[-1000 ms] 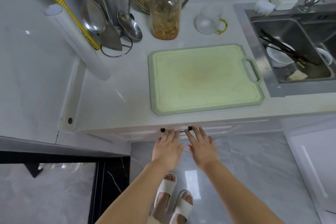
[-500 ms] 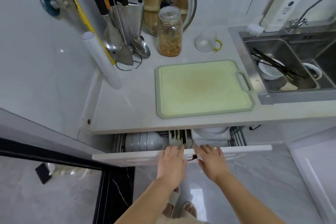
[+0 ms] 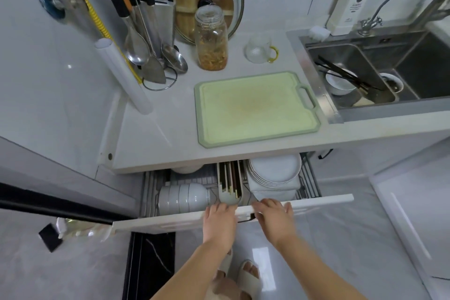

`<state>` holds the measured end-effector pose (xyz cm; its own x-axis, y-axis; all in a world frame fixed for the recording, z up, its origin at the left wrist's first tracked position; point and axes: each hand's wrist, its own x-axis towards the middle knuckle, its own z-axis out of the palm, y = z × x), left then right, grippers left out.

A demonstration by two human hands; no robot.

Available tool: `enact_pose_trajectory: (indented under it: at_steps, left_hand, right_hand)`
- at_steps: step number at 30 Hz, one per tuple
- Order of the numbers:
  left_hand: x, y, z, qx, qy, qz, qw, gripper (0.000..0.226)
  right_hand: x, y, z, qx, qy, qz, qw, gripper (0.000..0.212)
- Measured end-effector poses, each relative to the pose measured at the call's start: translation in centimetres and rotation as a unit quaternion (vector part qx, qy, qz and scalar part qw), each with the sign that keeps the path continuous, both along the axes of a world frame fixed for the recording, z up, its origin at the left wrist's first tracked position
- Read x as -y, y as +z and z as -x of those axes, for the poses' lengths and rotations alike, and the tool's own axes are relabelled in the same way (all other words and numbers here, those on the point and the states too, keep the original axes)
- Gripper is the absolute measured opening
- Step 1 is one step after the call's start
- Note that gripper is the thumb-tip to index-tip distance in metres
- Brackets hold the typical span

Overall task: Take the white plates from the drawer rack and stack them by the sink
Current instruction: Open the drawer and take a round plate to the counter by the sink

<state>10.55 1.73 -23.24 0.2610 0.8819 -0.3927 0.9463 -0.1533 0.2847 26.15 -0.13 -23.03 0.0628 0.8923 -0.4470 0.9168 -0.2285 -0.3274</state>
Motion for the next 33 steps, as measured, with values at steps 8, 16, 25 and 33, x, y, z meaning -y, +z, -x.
enact_pose_trajectory:
  at_steps: [8, 16, 25, 33]
  left_hand:
    - [1.5, 0.2, 0.5, 0.016, -0.032, 0.033, 0.999, 0.027]
    - [1.8, 0.2, 1.6, 0.018, -0.111, 0.092, 0.989, 0.023]
    - [2.6, -0.4, 2.1, 0.040, -0.168, 0.155, 0.973, 0.024]
    - [3.2, -1.2, 2.0, 0.038, -0.190, 0.183, 0.964, 0.028]
  right_hand:
    - [2.6, 0.7, 0.8, 0.004, -0.054, 0.012, 0.998, 0.023]
    - [5.7, 0.2, 1.5, 0.021, -0.104, 0.017, 0.994, 0.024]
    - [8.5, -0.2, 1.9, -0.004, -0.159, 0.025, 0.987, 0.023]
    - [10.1, -0.3, 2.0, -0.021, -0.184, 0.029, 0.982, 0.019]
